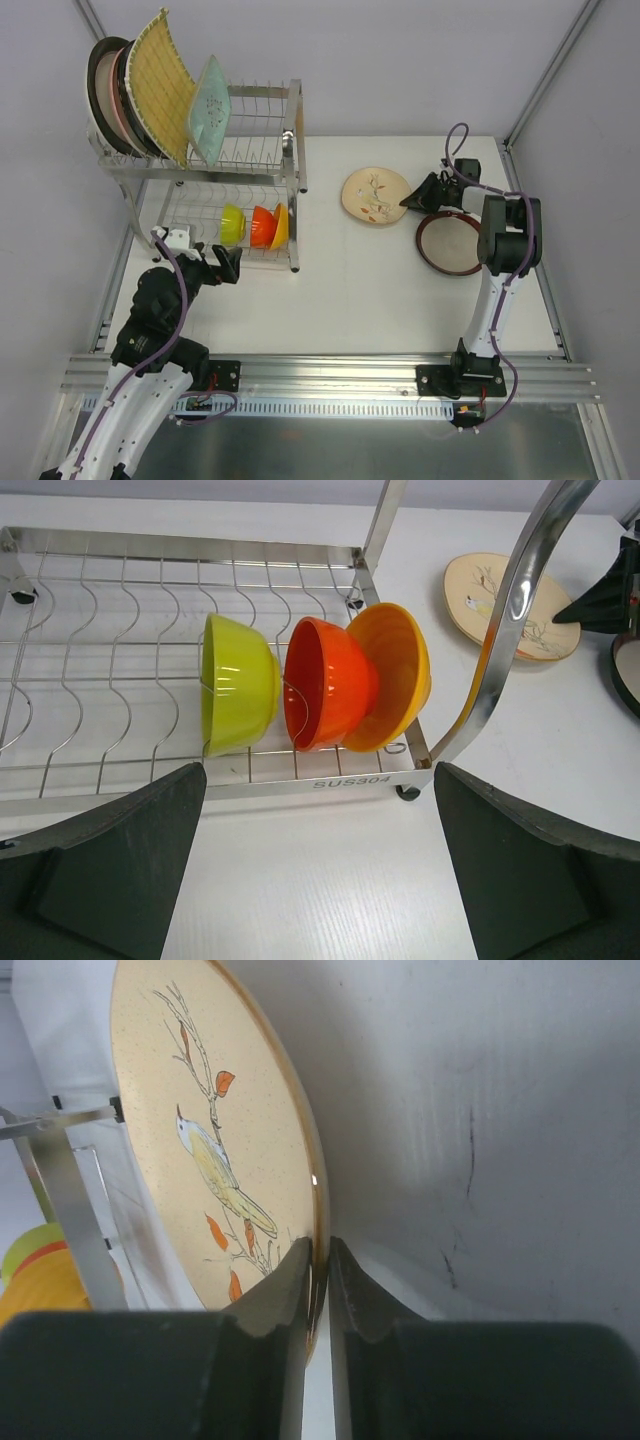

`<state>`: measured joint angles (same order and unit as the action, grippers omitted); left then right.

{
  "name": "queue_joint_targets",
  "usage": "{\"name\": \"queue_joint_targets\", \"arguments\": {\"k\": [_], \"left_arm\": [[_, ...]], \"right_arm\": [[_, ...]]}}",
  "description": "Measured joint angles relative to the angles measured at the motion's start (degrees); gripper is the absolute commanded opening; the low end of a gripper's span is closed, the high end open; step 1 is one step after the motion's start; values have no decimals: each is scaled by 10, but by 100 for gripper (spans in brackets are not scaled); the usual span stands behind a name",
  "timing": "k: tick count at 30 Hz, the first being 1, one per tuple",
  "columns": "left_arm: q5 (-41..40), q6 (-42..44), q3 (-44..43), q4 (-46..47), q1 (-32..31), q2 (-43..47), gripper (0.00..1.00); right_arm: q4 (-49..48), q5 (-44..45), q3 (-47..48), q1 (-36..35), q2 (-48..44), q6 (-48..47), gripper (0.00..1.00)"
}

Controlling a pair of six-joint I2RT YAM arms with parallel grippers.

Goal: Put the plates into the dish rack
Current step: Grab a plate with the right arm

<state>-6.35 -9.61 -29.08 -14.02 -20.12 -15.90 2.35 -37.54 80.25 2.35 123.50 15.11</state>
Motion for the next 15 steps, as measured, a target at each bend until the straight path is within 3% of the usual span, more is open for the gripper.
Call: {"name": "queue_joint_targets", "arguments": {"k": [2,15], "left_arm": [[3,0,0,0,0,-2,99],[44,-13,0,0,0,-26,98]], "right_arm": [[-24,-12,-11,1,0,16,1],[-111,-21,-122,2,-76,91,1]]}}
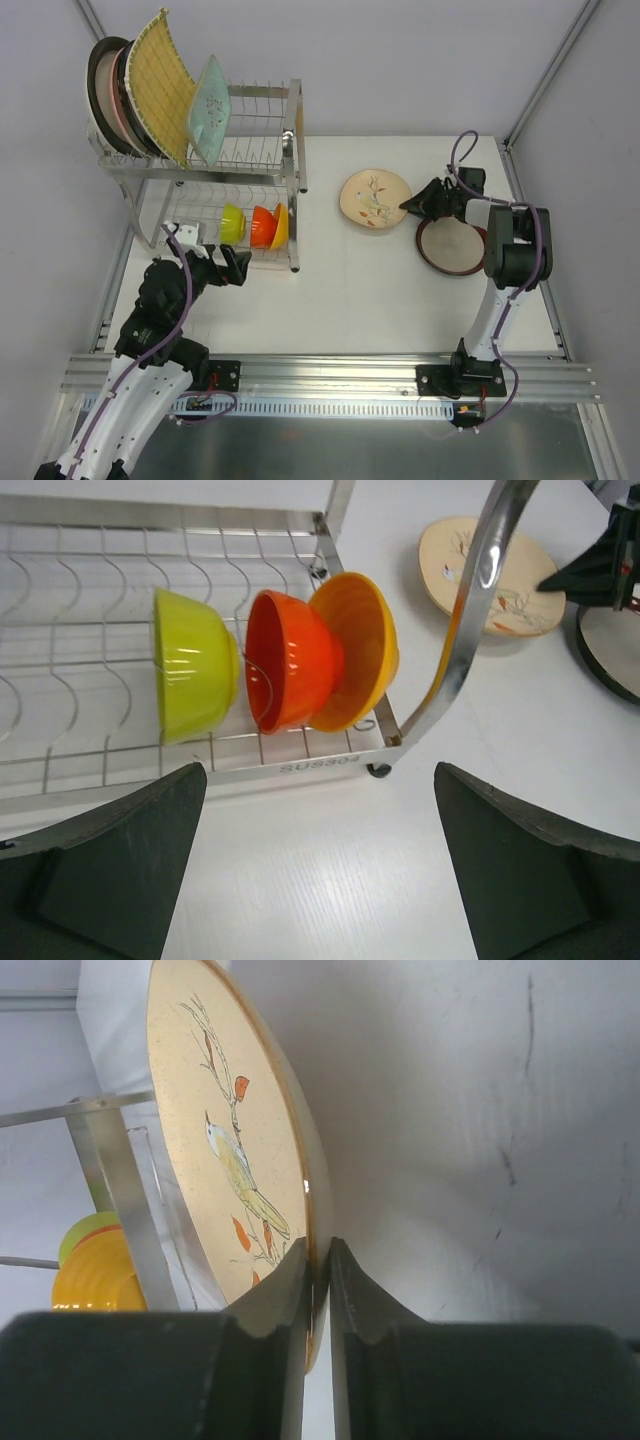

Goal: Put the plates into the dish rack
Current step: Grab a plate with the right arm

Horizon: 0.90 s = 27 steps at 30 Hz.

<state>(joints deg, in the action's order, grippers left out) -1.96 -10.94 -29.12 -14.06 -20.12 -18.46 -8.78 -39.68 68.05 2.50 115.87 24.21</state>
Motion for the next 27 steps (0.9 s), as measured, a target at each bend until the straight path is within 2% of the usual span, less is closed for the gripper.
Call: {"name": "queue_joint_targets", "arguments": {"k": [5,13,19,24,27], "left_arm": [[45,-35,-19,-3,0,-47,96],[105,-126,-74,-3,0,-94,99],[123,-191,-103,-3,-11,-130,99],[99,-226,-129,1,-85,-178,99],[57,-232,-139,4,-156,-208,99]], "right_arm": [[3,3,-25,0,-60,7,0],[34,11,-55,0,-172,12,1],[64,12,-95,0,-254,30,1],[91,11,-123,0,-318,37,1],[100,9,-150,0,-366,39,1]]}}
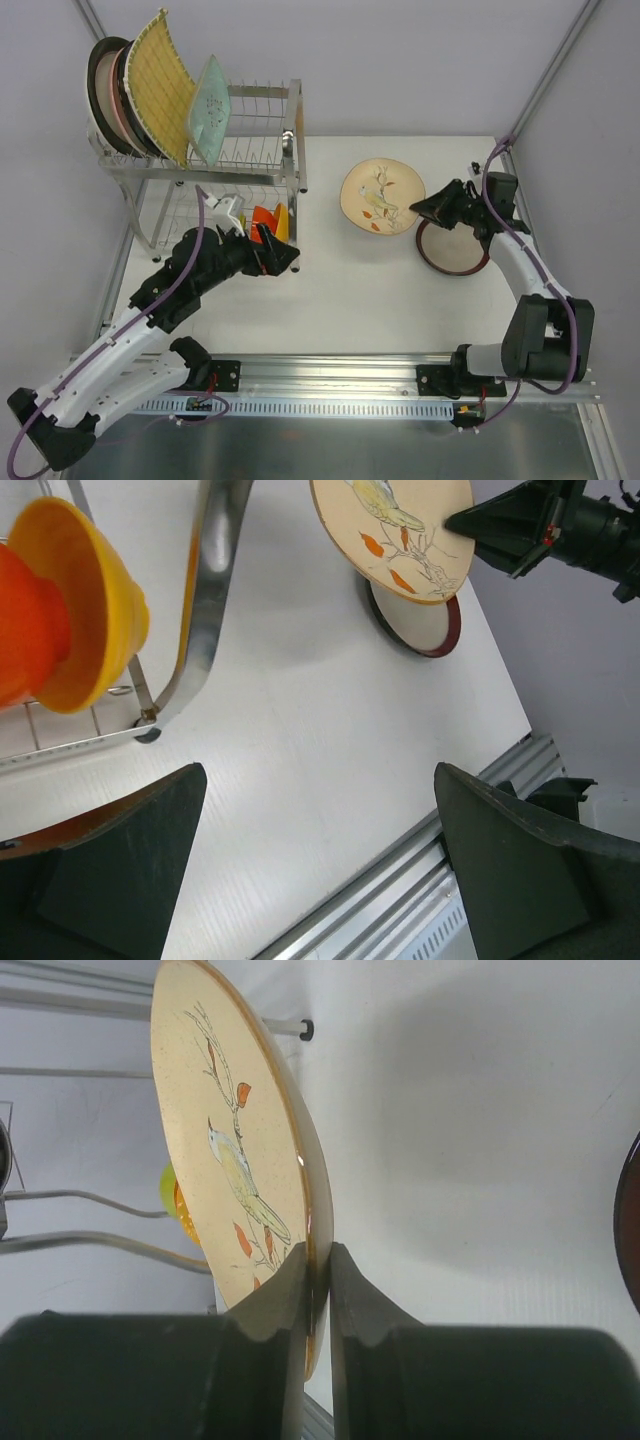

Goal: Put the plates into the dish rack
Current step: Grab a plate with the right arm

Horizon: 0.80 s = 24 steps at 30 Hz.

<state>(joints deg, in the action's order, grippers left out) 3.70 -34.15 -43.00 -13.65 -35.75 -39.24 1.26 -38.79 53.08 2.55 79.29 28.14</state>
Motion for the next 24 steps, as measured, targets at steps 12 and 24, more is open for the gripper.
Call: {"name": "queue_joint_targets", "arguments": {"k": [12,24], "left_arm": [[-160,-55,-3,46,-148,-60,99],[-279,-80,-3,84,-236,-111,94]], "right_arm": [[42,-53,-103,-3,-174,0,1],[21,-95,-162,-86,-242,26,1]]}}
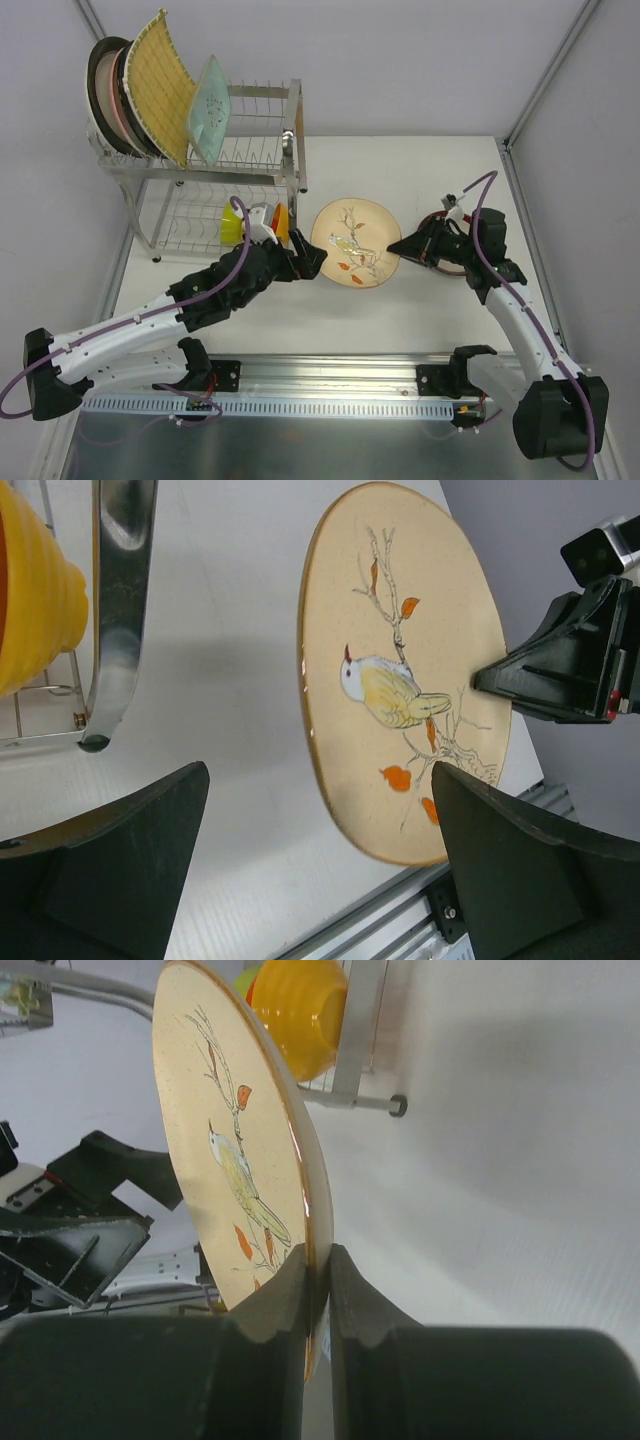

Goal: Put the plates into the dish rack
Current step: Grab a plate with the right arm, then pass the plate from the right arm to the left

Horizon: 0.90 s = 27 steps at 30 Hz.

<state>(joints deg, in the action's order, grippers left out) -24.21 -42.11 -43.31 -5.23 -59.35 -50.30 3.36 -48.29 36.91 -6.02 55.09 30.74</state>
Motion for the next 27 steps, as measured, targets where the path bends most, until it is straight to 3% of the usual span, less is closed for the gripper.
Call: {"name": "queue_joint_targets", "arguments": {"k": [6,17,27], "left_arm": [[-19,-8,0,17,-19,-24,86],[-34,-31,1,29,-30,-29,62],[-33,-45,5,54,-30,-29,47]], "right_arm": [[-39,-5,-31,-39,-20,26,1],[-94,-5,-38,-47,-30,51,1],[-109,-5,-38,-57,-38,59,1]]}}
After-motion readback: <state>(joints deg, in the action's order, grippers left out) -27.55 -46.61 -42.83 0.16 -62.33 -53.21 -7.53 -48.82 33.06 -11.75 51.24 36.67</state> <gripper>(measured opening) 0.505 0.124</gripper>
